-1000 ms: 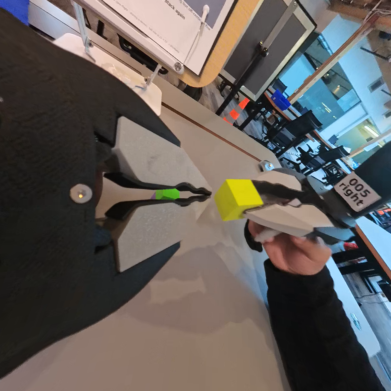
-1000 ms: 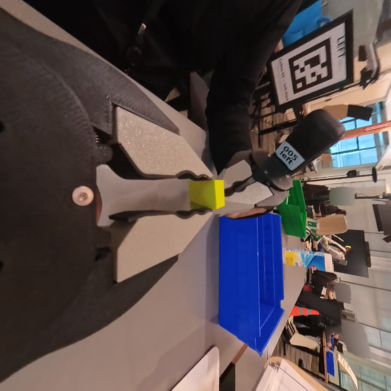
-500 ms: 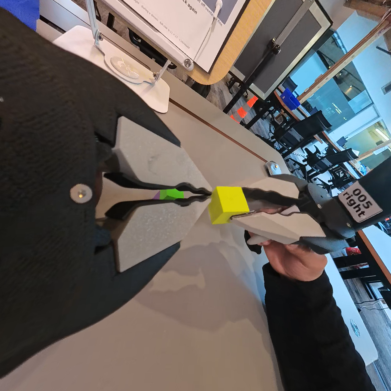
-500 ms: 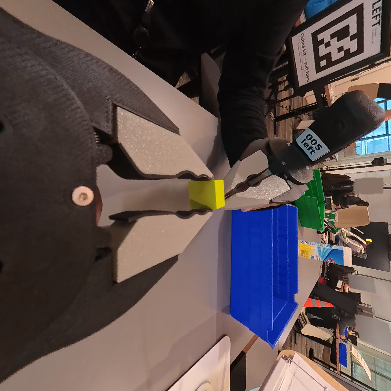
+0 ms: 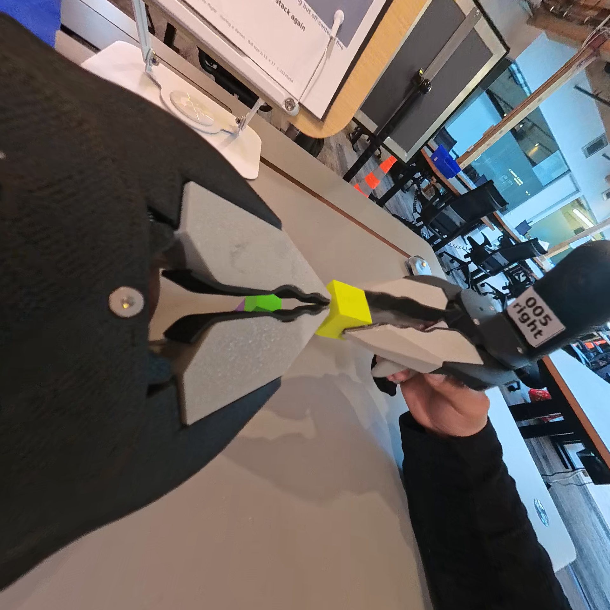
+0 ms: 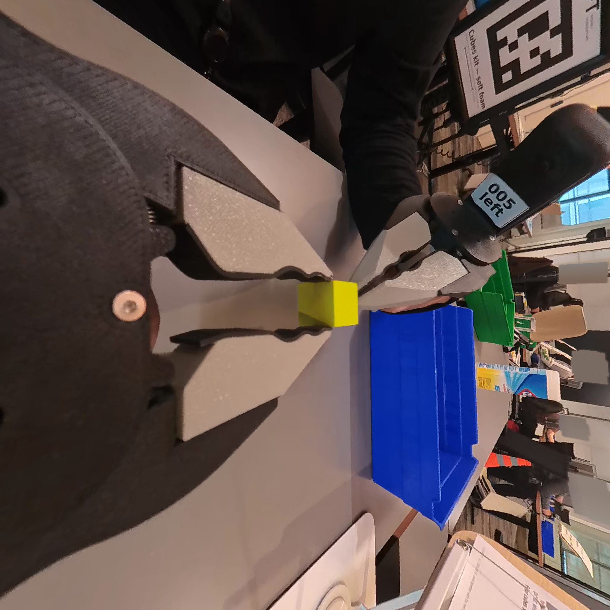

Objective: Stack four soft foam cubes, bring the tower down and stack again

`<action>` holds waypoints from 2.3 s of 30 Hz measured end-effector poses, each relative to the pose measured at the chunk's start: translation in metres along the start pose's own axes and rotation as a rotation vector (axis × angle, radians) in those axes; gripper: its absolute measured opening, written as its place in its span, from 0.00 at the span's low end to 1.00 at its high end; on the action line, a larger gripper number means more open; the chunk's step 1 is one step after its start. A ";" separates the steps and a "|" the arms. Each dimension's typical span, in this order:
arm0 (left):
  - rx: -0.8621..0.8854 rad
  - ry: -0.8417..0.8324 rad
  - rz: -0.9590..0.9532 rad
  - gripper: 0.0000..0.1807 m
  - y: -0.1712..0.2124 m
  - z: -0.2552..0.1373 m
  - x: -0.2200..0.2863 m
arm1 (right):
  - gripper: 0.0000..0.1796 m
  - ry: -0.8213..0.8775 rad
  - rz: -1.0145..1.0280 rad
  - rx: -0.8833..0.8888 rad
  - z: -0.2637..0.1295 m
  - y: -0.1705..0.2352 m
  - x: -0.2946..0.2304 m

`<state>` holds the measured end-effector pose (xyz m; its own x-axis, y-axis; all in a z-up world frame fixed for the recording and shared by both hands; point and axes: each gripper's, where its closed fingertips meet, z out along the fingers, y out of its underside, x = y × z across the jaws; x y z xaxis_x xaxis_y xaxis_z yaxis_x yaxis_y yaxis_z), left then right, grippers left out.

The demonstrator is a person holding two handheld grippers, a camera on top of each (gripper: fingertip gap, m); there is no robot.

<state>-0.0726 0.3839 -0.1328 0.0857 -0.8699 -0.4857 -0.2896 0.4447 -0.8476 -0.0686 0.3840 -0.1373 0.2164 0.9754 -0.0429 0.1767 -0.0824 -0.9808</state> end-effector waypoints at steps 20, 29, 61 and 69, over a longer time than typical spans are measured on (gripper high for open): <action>-0.203 -0.217 -0.205 0.00 0.050 -0.001 -0.051 | 0.13 0.140 -0.005 -0.087 0.008 0.030 0.034; -0.235 -0.232 -0.249 0.00 0.059 0.000 -0.054 | 0.13 0.135 -0.021 -0.114 0.013 0.038 0.047; -0.292 -0.238 -0.263 0.00 0.069 0.000 -0.055 | 0.13 0.039 -0.056 -0.130 0.020 0.049 0.051; -0.293 -0.233 -0.257 0.00 0.069 0.001 -0.054 | 0.13 0.044 -0.057 -0.146 0.022 0.052 0.051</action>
<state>-0.0957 0.4615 -0.1651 0.3924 -0.8583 -0.3307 -0.4860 0.1117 -0.8668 -0.0698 0.4343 -0.1946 0.2433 0.9696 0.0237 0.3272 -0.0590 -0.9431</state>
